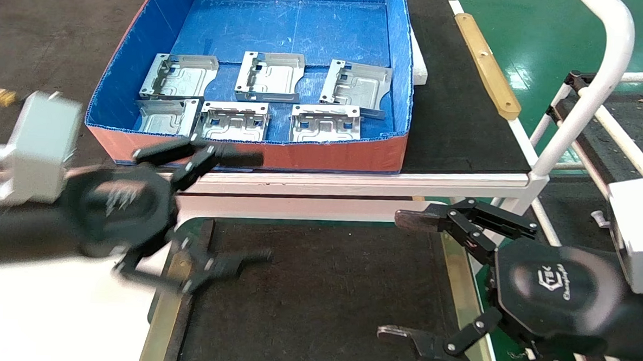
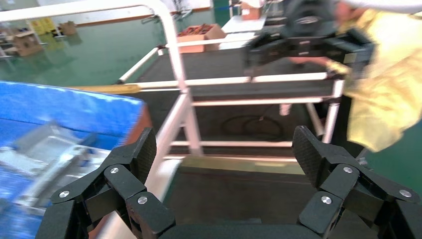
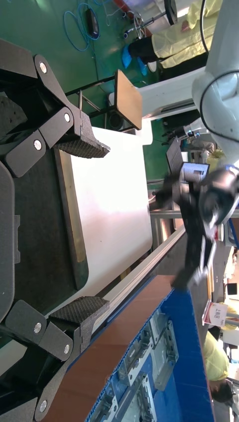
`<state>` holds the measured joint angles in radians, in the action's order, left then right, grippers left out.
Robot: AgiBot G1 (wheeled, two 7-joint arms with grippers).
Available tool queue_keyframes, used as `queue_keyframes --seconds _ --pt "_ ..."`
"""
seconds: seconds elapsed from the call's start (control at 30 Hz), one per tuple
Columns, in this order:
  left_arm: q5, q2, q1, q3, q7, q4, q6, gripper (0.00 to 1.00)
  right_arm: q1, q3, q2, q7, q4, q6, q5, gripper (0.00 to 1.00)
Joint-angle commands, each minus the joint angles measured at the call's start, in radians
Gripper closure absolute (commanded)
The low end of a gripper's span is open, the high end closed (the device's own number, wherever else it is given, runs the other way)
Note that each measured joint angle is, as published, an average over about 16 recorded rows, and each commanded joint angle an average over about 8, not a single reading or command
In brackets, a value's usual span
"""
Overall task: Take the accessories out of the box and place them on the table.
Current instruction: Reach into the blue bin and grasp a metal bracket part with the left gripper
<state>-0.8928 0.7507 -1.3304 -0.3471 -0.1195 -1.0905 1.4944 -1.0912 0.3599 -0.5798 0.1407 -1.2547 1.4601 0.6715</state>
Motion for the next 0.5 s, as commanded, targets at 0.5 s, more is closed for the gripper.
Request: queue_keyframes --seconds 0.5 --pt "-0.142 0.182 -0.229 -0.053 0.136 0.391 -0.069 0.00 0.000 0.000 0.000 0.000 0.000 0.000 0.000 0.00"
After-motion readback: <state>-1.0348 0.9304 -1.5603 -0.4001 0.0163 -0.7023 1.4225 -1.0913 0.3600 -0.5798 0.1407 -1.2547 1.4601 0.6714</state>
